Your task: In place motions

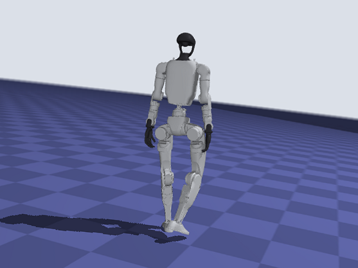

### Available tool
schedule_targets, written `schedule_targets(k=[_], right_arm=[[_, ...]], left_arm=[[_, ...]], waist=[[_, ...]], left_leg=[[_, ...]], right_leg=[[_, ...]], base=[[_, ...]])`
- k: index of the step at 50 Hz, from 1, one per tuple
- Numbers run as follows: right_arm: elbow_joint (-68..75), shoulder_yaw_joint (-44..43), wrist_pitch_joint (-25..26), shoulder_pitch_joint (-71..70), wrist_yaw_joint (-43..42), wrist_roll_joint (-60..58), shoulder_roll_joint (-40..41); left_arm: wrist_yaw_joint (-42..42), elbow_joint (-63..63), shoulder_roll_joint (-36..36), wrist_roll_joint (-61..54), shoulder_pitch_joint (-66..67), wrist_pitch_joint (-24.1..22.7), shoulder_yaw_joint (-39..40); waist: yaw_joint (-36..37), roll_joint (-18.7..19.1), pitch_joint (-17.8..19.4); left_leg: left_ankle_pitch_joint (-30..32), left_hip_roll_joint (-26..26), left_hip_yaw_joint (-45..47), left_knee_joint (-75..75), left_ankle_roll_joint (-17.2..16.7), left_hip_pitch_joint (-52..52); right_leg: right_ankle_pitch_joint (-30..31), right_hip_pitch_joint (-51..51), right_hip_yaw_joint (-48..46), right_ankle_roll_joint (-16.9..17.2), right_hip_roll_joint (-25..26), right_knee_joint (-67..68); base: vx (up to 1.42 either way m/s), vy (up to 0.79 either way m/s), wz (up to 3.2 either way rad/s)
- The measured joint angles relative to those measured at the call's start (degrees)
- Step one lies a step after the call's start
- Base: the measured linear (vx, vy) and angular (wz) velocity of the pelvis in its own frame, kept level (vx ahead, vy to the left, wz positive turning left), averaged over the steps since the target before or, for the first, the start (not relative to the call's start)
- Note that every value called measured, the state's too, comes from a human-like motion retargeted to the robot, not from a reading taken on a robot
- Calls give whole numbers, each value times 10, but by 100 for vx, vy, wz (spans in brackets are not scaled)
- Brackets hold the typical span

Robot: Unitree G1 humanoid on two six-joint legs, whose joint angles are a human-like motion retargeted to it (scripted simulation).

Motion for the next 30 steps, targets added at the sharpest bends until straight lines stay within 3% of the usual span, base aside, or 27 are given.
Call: schedule_targets(k=[4, 6, 8, 10, 15, 20, 26, 28, 30], right_arm=[[12, -3, 2, 6, -8, -7, 5], [21, 3, 6, 9, -6, -12, 4], [27, 7, 9, 13, -1, -18, 4], [29, 10, 13, 14, 10, -28, 4], [6, -6, 3, 32, 13, -56, 9], [-3, 14, -4, 31, 1, -89, 12], [-11, 25, -5, 20, 10, -92, 16], [-13, 32, -4, 14, 8, -96, 14], [-15, 36, -4, 10, 7, -97, 12]], left_arm=[[-4, -8, 3, 5, -1, -1, -7], [3, -9, -2, 1, 2, -1, -3], [6, -10, -9, -11, 4, -1, 1], [-1, -11, -12, -31, 0, -1, 4], [9, -26, -28, -53, -14, -12, -35], [-7, -53, -22, -41, -23, -26, -85], [-14, -53, -7, -21, -39, -25, -112], [-16, -47, -2, -24, -40, -25, -107], [-15, -38, 4, -27, -39, -23, -102]], waist=[[-135, 23, 16], [-131, 5, 22], [-130, -14, 32], [-111, -34, 35], [-121, -39, 46], [-132, -38, 42], [-198, -28, 44], [-204, -24, 44], [-213, -19, 46]], left_leg=[[22, -26, -177, 7, 12, -22], [22, -48, -183, 4, 16, -10], [22, -73, -195, 3, 19, 7], [21, -89, -186, 1, 21, 17], [27, -107, -236, 6, 29, 30], [19, -96, -205, 0, 33, 35], [12, -72, -159, -18, 30, 38], [3, -57, -116, -18, 26, 36], [-9, -40, -60, -19, 21, 39]], right_leg=[[-52, -36, -50, -7, 43, -74], [-69, -29, -17, -26, 51, -149], [-28, -17, -10, -77, 51, -217], [-24, 3, 28, -72, 45, -233], [-27, 20, -73, -72, 20, -231], [-22, 11, -41, -73, 34, -227], [-9, -26, -48, -96, 60, -229], [-28, -31, -69, -94, 59, -230], [-53, -21, -155, -93, 48, -244]], base=[[13, -22, 346], [8, -17, 94], [8, -14, 74], [5, -11, 14], [-6, -8, 88], [-17, -5, -50], [-38, 7, -80], [-47, 21, -208], [-57, 33, -254]])
